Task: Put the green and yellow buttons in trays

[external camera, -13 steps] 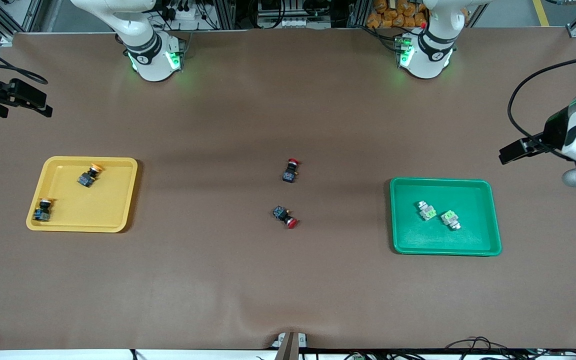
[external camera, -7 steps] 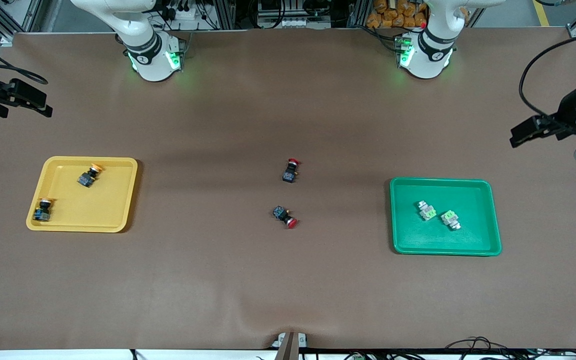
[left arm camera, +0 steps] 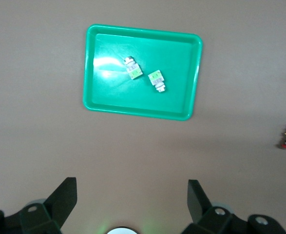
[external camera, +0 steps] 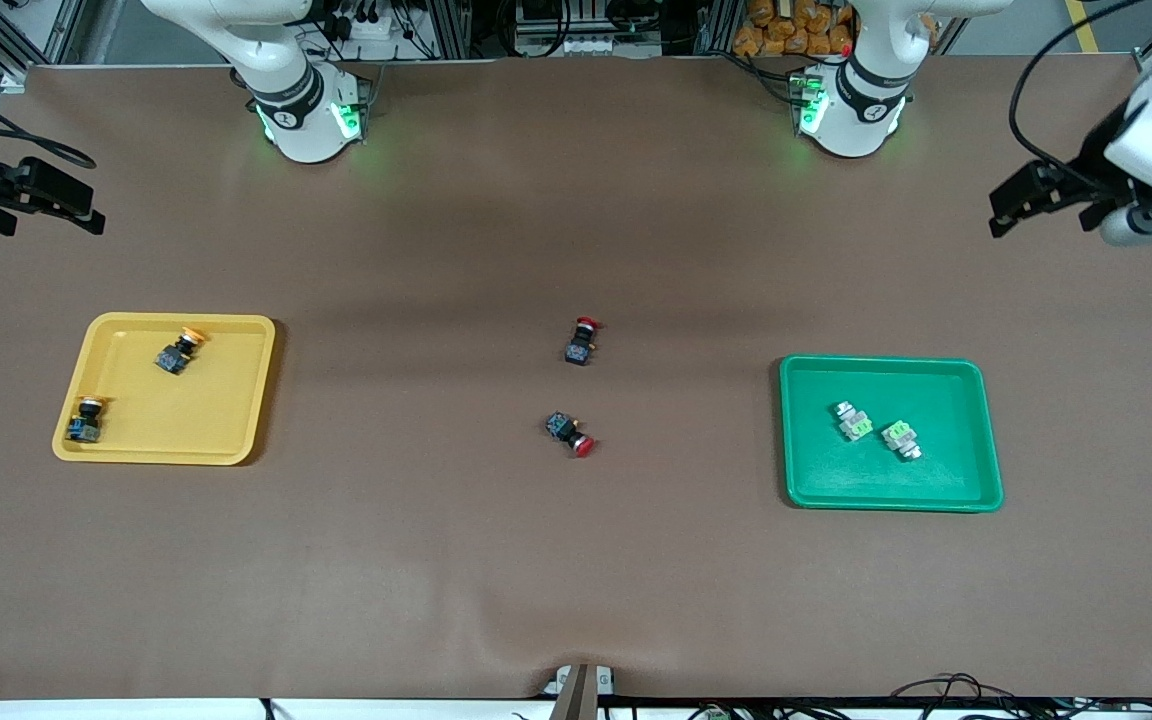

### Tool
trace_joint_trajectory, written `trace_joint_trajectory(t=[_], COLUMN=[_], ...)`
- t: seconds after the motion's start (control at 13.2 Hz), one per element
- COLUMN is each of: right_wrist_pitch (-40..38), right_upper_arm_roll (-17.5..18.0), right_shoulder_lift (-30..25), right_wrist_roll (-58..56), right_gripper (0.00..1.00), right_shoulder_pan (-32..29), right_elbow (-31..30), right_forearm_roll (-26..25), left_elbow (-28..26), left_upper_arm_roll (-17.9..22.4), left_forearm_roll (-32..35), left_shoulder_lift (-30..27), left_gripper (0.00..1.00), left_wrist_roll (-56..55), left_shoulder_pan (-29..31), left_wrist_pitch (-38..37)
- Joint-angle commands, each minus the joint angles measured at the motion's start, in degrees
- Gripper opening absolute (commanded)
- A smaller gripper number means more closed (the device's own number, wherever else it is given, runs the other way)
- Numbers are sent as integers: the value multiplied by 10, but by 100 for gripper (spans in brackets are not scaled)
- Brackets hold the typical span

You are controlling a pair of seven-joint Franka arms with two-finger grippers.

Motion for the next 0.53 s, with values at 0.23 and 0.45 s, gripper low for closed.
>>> trace_joint_trajectory(t=[0.23,0.45], right_wrist_pitch=[-2,-3], right_upper_arm_roll=[4,4], right_shoulder_lift=[-1,-1], right_wrist_roll=[1,1], right_gripper=[100,100], right_shoulder_pan=[-6,-7], right_elbow=[5,5], right_forearm_roll=[10,10], left_elbow=[1,9], left_upper_arm_roll=[-39,-37], left_forearm_roll=[-20,-23], left_shoulder_lift=[-14,-12], left_gripper=[100,100], left_wrist_roll=[11,10], left_shoulder_pan=[51,52], left_wrist_pitch=[5,-5])
